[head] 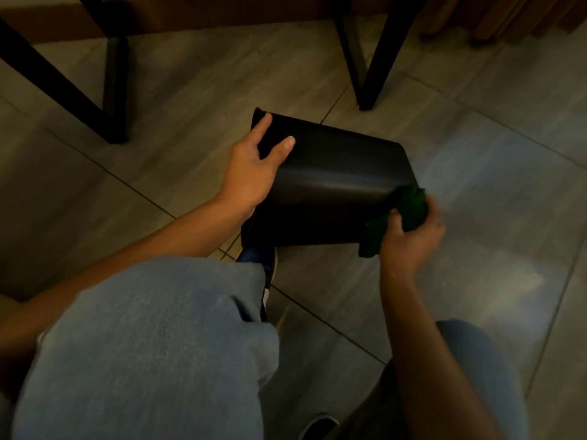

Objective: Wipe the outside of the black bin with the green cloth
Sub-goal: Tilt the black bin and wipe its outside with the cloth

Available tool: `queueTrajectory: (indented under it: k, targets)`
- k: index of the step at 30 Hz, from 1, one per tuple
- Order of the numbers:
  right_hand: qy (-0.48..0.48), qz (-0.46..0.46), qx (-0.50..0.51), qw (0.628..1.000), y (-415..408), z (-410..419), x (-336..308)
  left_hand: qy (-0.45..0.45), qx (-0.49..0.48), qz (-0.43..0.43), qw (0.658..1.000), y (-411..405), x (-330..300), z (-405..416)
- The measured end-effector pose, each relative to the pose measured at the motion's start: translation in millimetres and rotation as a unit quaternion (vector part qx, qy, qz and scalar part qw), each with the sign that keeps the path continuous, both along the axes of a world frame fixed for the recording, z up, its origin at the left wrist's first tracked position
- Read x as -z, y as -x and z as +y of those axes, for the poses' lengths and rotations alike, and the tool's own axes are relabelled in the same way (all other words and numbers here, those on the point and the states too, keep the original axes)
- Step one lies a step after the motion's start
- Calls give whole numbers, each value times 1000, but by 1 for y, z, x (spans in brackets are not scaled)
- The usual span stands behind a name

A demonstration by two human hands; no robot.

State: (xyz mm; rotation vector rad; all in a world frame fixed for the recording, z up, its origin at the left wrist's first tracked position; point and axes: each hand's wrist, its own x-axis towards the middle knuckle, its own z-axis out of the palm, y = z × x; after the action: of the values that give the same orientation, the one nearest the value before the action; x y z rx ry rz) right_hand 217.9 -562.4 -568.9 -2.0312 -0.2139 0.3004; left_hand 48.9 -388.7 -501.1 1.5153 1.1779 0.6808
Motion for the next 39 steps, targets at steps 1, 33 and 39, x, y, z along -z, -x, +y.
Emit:
queueTrajectory:
  k: [1, 33, 39]
  targets:
    - [4, 2, 4, 1000, 6, 4, 1, 2, 6, 2, 1000, 1, 1, 1]
    - [-37, 57, -82, 994, -27, 19, -85, -129, 446, 61, 884, 2, -26, -7]
    - [-7, 4, -138, 990, -21, 27, -105, -180, 451, 76, 871, -6, -25, -14]
